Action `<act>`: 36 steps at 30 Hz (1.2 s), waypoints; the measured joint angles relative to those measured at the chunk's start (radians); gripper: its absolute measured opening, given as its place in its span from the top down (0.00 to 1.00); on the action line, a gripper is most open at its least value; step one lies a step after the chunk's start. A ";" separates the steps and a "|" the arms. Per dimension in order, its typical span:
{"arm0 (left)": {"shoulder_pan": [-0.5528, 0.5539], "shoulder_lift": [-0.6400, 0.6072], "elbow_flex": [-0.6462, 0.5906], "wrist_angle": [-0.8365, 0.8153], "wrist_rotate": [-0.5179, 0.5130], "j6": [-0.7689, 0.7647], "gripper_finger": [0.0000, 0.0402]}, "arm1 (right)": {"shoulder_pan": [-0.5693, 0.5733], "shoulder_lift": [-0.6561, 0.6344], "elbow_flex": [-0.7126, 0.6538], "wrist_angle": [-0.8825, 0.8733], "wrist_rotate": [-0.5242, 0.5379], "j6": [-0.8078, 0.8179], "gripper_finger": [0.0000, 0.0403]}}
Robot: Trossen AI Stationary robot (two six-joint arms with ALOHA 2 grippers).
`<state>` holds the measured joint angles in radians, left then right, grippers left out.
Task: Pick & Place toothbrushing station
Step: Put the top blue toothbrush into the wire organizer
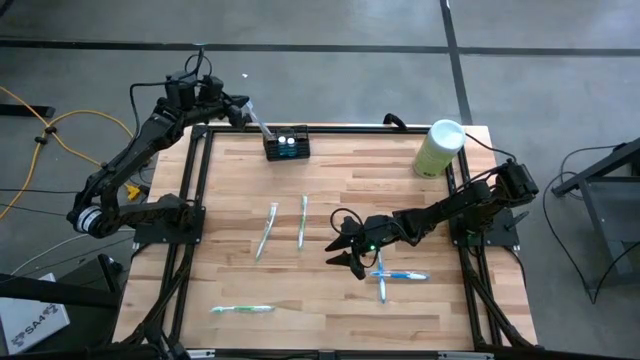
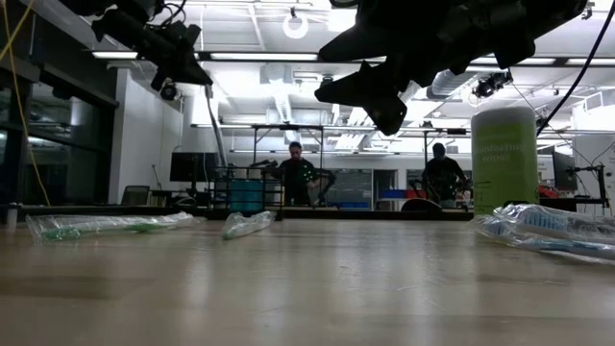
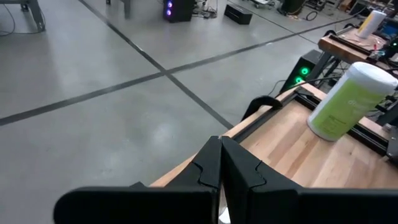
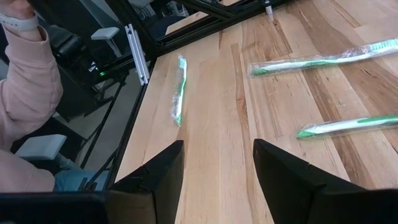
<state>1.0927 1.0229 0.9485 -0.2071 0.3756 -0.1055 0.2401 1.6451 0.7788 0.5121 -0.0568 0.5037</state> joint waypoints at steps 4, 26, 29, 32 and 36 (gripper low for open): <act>0.000 0.000 0.000 0.018 0.000 0.000 1.00 | 0.000 0.000 0.000 0.000 -0.006 0.000 0.54; 0.030 0.000 0.000 0.025 -0.015 0.003 1.00 | 0.000 0.000 0.000 0.000 -0.006 0.000 0.54; 0.031 0.000 0.000 0.007 -0.014 0.003 1.00 | 0.000 0.000 0.000 -0.001 -0.006 0.000 0.54; 0.031 0.000 0.000 0.002 -0.002 0.003 1.00 | 0.000 0.000 0.000 0.000 -0.006 0.000 0.54; 0.031 0.000 0.000 0.005 0.035 0.000 1.00 | 0.000 0.000 0.000 0.000 -0.006 0.000 0.54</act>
<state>1.1237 1.0229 0.9485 -0.2019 0.4105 -0.1059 0.2401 1.6451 0.7788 0.5117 -0.0628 0.5037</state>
